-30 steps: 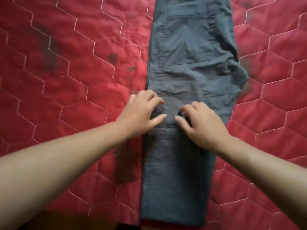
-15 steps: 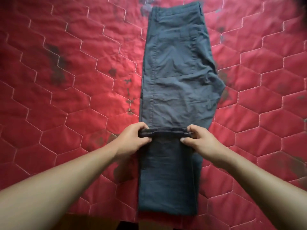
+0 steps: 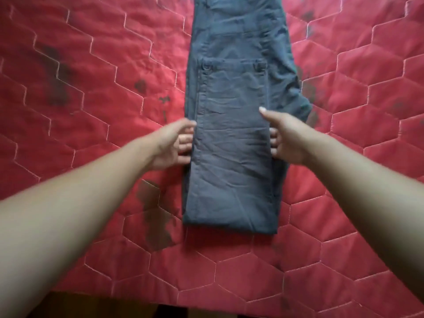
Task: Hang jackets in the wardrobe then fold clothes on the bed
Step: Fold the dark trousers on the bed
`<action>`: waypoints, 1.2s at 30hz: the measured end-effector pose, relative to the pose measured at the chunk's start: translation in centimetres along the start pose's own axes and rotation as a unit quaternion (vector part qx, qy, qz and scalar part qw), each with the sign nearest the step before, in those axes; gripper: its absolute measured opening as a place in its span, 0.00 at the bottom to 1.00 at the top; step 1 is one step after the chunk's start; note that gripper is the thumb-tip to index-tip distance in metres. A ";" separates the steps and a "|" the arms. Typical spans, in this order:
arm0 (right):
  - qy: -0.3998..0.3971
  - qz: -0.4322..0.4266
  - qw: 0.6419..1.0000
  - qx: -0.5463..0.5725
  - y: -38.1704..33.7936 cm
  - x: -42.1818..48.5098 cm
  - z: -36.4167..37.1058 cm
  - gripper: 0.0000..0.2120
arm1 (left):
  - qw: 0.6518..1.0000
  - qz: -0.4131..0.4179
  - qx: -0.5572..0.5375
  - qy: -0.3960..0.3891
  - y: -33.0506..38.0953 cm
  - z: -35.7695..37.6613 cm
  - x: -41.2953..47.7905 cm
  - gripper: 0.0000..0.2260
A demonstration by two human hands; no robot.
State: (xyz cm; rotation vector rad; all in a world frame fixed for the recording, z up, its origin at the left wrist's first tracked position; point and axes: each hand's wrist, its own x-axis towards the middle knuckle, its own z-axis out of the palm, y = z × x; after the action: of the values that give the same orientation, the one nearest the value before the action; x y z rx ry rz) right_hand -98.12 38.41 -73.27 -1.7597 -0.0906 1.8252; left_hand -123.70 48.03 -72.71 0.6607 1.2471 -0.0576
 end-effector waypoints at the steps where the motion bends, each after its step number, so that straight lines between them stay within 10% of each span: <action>1: -0.021 0.022 1.000 0.006 1.9 -0.9 -0.3 0.17 | 1.000 -0.011 -0.009 -0.008 -1.8 0.2 -0.8 0.11; 21: -0.093 0.089 0.990 -0.053 14.0 -7.5 0.3 0.09 | 0.997 -0.016 0.078 -0.022 -17.0 1.1 -6.5 0.13; 36: 0.082 -0.137 0.986 0.038 1.9 1.5 3.8 0.04 | 0.962 0.242 0.043 0.120 -1.1 2.1 3.3 0.12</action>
State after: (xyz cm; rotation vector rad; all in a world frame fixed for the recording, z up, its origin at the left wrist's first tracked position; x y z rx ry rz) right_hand -102.30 38.87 -74.94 -1.7412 -0.1850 1.4644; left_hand -121.18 47.12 -75.79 1.0571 1.2862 0.3852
